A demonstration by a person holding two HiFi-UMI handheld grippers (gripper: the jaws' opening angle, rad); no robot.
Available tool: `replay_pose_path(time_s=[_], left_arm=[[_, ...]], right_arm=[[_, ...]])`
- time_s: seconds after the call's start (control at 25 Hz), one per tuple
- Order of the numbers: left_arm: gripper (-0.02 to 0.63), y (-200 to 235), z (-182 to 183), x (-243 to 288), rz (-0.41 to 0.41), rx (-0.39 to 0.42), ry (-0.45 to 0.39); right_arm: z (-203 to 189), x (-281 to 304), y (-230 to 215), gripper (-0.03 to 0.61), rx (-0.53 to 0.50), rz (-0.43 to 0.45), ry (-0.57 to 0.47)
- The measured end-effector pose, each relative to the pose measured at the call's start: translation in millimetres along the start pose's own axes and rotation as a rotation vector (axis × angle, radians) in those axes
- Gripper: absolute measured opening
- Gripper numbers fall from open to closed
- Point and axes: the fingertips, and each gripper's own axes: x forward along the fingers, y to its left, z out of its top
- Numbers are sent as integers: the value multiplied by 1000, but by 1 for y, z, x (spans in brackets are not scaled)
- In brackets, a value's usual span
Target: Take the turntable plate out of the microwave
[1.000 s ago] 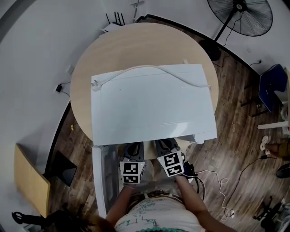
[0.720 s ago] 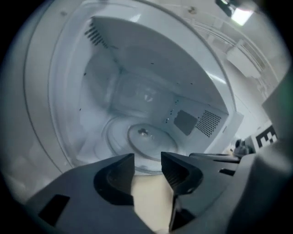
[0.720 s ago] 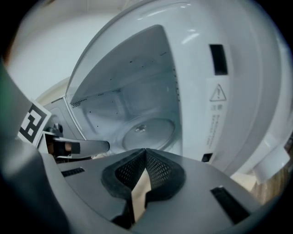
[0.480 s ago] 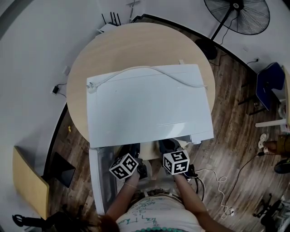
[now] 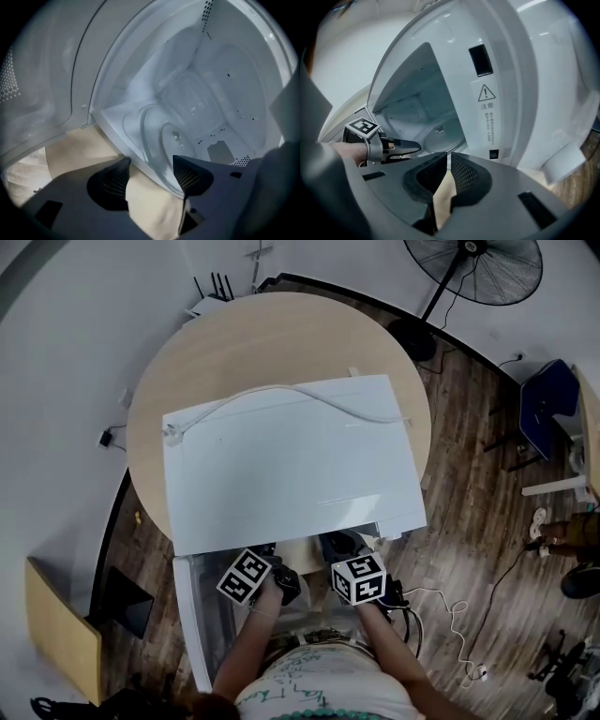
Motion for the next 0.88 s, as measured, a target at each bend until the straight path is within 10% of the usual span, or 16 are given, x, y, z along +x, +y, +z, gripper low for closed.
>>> replay_pose_path(time_s=[0.88], left_arm=[[87,1,1,-21,-141,-191,-39]], right_arm=[[-11,-6,4,72,50,47,12]])
